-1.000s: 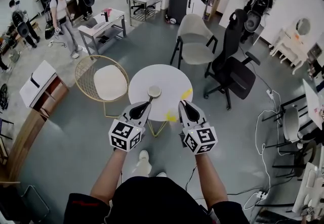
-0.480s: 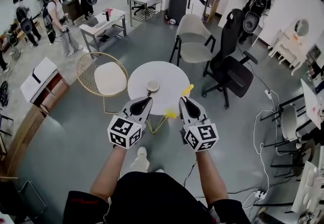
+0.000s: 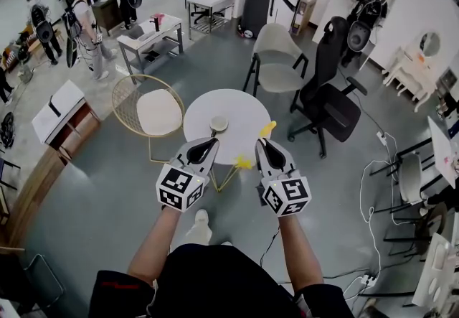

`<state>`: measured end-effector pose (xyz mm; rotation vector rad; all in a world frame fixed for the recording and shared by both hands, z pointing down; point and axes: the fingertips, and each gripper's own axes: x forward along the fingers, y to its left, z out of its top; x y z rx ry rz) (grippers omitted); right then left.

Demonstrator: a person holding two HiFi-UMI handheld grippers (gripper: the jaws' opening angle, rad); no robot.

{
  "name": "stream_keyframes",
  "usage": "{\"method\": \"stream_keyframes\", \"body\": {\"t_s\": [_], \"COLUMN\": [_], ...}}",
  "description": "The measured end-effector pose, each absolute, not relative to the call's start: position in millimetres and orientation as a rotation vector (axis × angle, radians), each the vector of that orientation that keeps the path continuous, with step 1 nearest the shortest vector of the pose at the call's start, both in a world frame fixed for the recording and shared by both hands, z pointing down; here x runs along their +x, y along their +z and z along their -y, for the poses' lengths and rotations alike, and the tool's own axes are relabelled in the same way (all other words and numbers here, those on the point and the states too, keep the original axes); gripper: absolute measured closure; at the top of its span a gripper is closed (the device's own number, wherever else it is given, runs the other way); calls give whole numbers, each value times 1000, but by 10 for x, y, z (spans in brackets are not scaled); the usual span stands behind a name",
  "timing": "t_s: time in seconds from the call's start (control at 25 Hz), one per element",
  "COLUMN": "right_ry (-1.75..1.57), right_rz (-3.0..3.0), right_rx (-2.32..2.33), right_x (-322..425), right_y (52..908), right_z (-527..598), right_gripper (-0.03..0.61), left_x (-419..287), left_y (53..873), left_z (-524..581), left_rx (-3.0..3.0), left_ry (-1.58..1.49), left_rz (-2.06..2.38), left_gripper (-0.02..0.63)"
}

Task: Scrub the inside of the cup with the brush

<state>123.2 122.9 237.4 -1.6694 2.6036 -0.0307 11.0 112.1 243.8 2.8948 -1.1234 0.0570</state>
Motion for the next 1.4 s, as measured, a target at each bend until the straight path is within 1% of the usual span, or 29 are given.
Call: {"method": "stream_keyframes", "body": {"t_s": [0.44,1.4], "right_ry": [-15,0], "right_rz": [-2606,-2642], "right_rx": [-1678,-1651], "right_x": [1290,1198], "right_y": [2391,2415], "right_z": [-1294,-1244], "right_gripper": [532,532], "left_x": [182,95], "left_y": [2457,2579], "left_z": [-1185,-1147], "left_rx": [2893,2860], "left_ry": [27,48], "left_rz": [1112,1139], "left_gripper": [598,598]}}
